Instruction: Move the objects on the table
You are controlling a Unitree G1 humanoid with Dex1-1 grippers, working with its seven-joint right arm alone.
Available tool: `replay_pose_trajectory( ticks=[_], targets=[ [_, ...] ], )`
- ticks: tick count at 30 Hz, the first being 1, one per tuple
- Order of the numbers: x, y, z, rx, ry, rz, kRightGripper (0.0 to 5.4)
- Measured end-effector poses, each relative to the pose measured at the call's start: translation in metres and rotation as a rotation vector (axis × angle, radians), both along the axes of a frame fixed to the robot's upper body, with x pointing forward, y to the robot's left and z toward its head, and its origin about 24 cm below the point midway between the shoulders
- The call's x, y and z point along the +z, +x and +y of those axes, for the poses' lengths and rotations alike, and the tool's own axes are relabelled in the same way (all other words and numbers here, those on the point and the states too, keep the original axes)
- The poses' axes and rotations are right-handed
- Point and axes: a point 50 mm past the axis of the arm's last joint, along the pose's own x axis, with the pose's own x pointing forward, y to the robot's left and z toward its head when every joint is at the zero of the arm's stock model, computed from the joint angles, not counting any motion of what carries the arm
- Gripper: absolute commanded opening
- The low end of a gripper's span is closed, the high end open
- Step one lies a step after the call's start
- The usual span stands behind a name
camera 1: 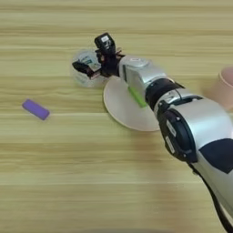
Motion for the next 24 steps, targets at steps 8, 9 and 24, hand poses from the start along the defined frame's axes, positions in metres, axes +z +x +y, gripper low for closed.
replay_pose_trajectory(
  ticks=[8,9,24],
  targets=[
    [-0.0115,-0.0049,0.0001,0.0,-0.005,0.037,5.36],
    [-0.0117,-0.0049,0.0001,0.0,-0.005,0.038,5.36],
    [-0.0103,-0.0096,0.0036,0.114,0.034,0.128,5.36]
  ],
)
